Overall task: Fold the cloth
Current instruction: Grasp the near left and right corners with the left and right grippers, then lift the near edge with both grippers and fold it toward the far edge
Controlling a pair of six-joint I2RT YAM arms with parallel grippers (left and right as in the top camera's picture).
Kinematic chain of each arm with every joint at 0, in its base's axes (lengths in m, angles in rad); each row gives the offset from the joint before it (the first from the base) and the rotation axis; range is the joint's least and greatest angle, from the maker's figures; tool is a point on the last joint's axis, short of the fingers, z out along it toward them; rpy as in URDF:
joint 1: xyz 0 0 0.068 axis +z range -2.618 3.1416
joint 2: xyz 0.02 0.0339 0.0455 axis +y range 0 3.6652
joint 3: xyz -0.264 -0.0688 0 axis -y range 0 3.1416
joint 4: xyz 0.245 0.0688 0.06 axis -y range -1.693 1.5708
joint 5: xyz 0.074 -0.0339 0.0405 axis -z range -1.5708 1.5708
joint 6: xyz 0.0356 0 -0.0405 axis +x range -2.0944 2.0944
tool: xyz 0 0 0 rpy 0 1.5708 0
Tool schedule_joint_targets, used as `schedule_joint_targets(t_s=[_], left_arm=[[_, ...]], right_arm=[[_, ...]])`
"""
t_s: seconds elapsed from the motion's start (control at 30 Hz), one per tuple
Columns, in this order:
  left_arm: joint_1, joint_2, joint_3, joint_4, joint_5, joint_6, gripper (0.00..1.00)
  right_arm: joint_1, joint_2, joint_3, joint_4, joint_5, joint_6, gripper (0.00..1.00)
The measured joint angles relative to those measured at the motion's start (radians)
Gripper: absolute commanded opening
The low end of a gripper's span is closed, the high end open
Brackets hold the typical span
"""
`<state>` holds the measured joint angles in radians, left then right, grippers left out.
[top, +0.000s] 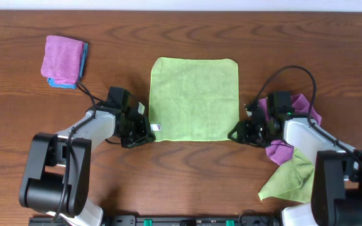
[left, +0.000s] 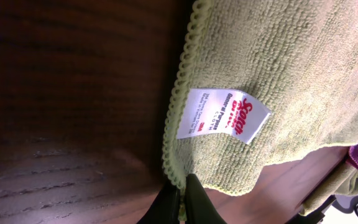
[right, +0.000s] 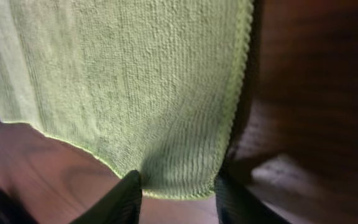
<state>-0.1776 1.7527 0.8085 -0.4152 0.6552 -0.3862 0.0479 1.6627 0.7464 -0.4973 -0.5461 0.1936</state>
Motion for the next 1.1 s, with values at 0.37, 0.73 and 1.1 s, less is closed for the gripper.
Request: schedule_joint_targets(t_s=[0.37,0.73,1.1], left_arm=[[0.000,0.000,0.000,0.000,0.001,0.000,0.06],[0.000,-0.127,-0.012,-0.116,0.007,-0.004,0.06],[-0.016,-0.581,-0.013,-0.428,-0.024,-0.034,0.06]], right_arm=[[-0.002,0.025,0.000,-0.016,0.002,0.010,0.02],[-0.001,-0.090,0.023,-0.248,0.048,0.010,0.02],[0.048,-0.430,0.040,-0.470,0.053,0.011,0.01]])
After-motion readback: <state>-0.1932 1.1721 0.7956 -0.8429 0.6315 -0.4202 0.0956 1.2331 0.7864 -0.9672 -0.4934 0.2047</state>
